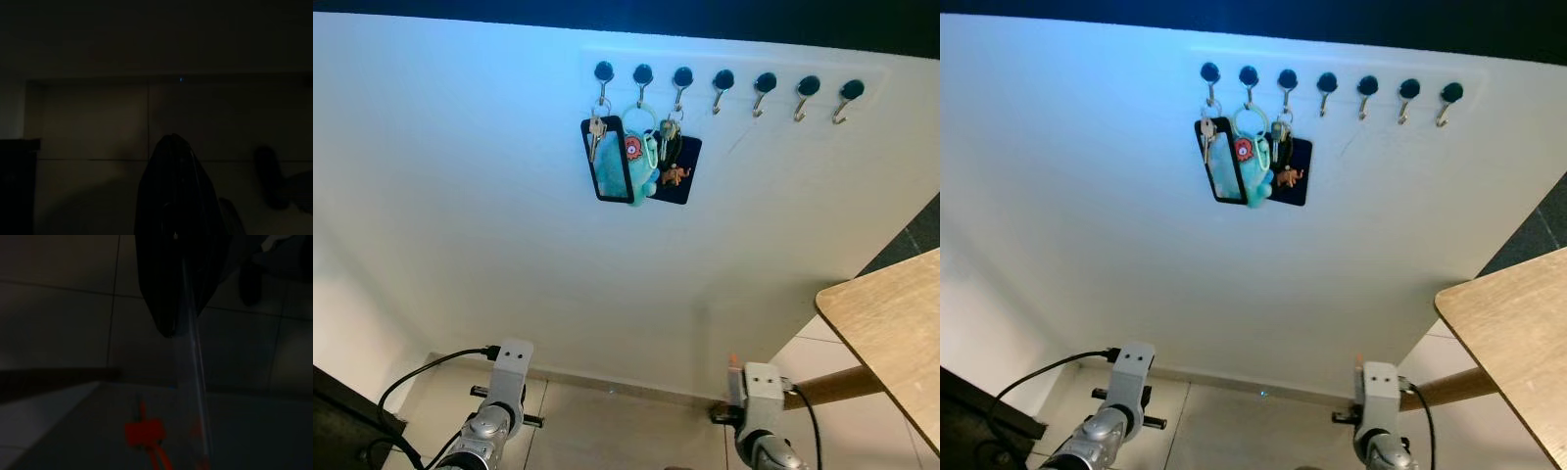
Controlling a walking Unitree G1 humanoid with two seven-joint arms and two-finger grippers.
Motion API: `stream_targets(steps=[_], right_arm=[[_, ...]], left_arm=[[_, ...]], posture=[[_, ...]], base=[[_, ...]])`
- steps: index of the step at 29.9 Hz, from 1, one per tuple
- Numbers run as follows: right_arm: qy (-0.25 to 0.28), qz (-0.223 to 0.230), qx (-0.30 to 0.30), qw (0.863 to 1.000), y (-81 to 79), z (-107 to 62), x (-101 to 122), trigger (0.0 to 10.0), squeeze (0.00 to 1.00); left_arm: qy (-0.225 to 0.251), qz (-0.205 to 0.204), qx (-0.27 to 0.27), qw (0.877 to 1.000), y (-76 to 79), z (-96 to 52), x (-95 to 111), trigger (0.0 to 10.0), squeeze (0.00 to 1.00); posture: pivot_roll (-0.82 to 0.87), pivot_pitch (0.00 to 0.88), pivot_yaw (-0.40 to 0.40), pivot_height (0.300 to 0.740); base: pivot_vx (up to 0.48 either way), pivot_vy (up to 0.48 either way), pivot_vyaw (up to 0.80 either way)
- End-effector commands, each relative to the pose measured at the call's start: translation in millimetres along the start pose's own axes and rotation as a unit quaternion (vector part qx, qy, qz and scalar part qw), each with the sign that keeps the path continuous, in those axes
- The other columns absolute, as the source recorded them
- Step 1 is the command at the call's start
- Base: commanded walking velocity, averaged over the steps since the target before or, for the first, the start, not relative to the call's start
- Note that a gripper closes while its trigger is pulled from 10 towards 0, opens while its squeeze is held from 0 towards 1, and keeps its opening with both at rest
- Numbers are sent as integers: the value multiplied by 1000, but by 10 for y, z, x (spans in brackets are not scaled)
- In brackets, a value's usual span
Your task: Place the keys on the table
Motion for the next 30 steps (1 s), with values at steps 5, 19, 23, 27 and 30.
stream_targets(steps=[5, 19, 23, 27, 30], right_arm=[[-1, 0, 5, 1000, -6, -6, -32, 10000, 0], [-37, 3, 11, 999, -18, -73, -280, 10000, 0], [-49, 21, 23, 998, -57, -89, -343, 10000, 0], [-50, 22, 29, 998, -75, -91, -352, 10000, 0], [-43, 20, 29, 998, -71, -89, -331, 10000, 0]], left_arm=[[-3, 6, -13, 1000, 92, -5, -39, 10000, 0], [-22, 8, 1, 1000, 46, -58, -213, 10000, 0], [-24, 10, 5, 1000, 24, -62, -225, 10000, 0], [-24, 11, 4, 1000, 26, -62, -225, 10000, 0], [-19, 23, 0, 1000, 36, -57, -202, 10000, 0]], posture=[[31, 0, -26, 740], [39, 18, -29, 740], [33, 26, -23, 740], [31, 27, -15, 740], [33, 31, -22, 740]], base=[[0, 0, 0], [0, 0, 0], [0, 0, -200], [0, 0, -800], [0, 0, -800]])
Point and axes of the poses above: a point about 5 cm out from each wrist's last joint towards the gripper, its own z axis pointing out of the wrist towards the gripper, its own x axis along the axis of the wrist's last joint, y = z × x, the point moved 4 cm from there along z, pointing out of the wrist towards the gripper, and after that the axes turned 5 degrees about z, right-handed, at the moved point
